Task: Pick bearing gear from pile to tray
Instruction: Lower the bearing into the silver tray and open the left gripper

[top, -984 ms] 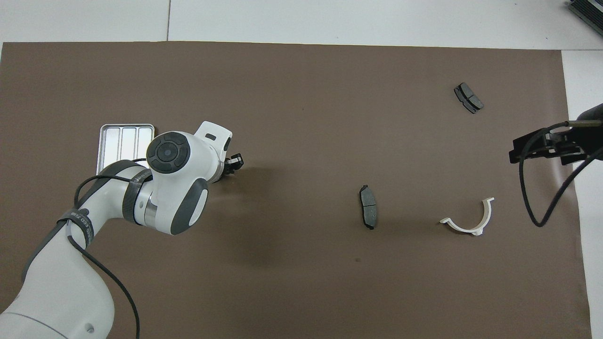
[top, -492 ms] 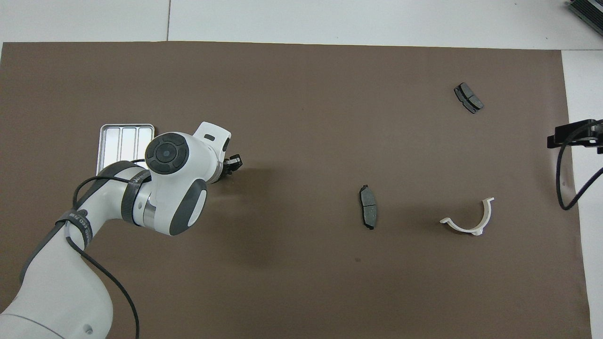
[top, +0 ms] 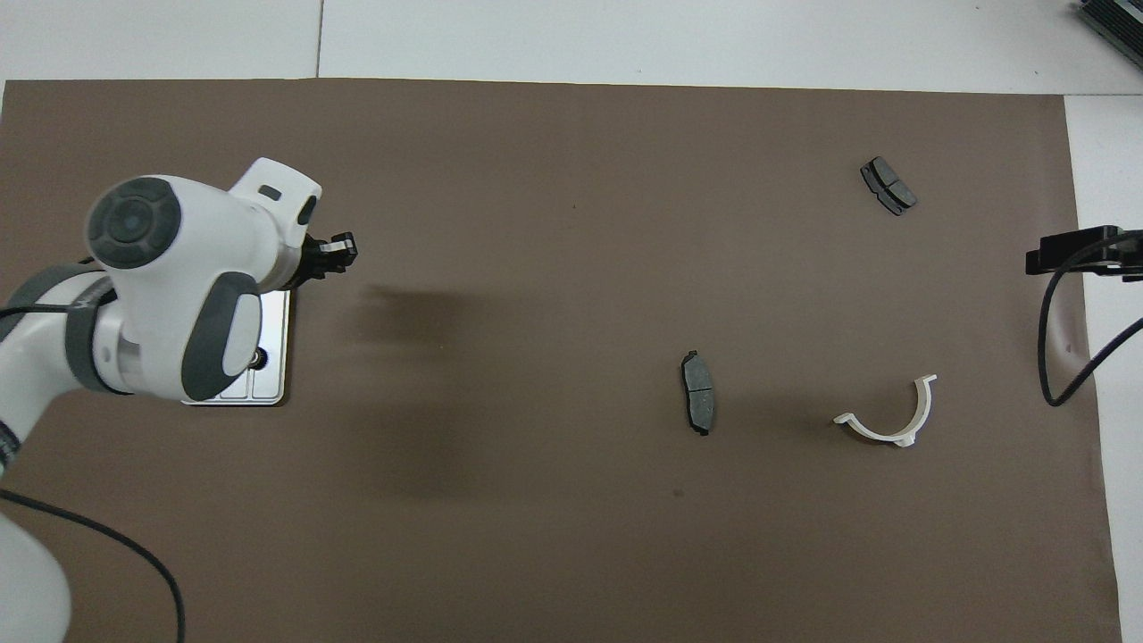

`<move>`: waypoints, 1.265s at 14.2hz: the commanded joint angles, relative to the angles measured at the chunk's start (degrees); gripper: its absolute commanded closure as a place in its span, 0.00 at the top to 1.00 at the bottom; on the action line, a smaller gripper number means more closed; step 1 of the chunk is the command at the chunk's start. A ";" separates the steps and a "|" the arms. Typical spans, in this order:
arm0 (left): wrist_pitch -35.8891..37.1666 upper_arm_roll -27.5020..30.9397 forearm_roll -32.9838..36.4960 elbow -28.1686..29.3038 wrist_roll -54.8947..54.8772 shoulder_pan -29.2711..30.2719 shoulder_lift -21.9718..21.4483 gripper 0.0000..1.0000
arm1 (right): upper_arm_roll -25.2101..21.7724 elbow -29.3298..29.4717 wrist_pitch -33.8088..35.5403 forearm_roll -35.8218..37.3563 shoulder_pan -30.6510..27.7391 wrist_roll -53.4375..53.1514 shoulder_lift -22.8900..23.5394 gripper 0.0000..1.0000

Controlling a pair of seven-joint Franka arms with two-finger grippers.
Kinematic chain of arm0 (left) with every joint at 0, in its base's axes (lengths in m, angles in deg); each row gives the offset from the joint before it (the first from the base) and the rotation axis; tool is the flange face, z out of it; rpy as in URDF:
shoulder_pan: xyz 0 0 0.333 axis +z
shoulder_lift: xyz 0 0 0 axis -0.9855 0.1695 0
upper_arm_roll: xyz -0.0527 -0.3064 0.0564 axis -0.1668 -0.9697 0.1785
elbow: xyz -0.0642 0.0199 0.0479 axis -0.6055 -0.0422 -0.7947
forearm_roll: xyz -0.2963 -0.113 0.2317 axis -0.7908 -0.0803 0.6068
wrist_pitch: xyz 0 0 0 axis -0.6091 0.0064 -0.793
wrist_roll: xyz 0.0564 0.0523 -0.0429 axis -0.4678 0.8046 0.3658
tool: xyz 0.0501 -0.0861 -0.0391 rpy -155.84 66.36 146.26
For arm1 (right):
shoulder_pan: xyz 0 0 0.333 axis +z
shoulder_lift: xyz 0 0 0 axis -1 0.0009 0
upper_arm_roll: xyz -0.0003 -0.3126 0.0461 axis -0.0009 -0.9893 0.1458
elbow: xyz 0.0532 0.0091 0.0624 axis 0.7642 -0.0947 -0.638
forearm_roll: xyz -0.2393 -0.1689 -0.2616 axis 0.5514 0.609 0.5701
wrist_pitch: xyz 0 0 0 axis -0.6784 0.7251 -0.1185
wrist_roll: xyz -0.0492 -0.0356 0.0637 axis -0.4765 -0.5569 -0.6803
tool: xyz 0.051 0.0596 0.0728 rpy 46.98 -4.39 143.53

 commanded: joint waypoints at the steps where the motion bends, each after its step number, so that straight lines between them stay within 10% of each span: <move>1: 0.76 -0.65 -0.59 -0.69 -12.85 7.23 0.34 0.00 | -0.06 0.90 3.22 -0.02 0.01 0.45 -0.88 1.00; 10: -10.93 -0.39 -0.94 7.57 -23.98 10.87 4.20 0.04 | 1.88 -0.59 5.43 2.97 -0.08 0.62 -2.55 1.00; 11: -10.93 -0.39 -0.94 7.66 -23.98 10.69 4.38 0.20 | 1.88 -0.59 5.43 2.97 -0.08 0.62 -2.55 1.00; 13: -9.97 -0.39 -0.94 7.40 -24.07 10.60 4.30 1.00 | 1.88 -0.59 5.43 2.88 -0.08 0.62 -2.55 1.00; 18: 0.47 -1.00 -0.59 1.52 -24.07 9.81 -0.70 1.00 | 1.88 -0.59 5.43 2.88 -0.08 0.62 -2.55 1.00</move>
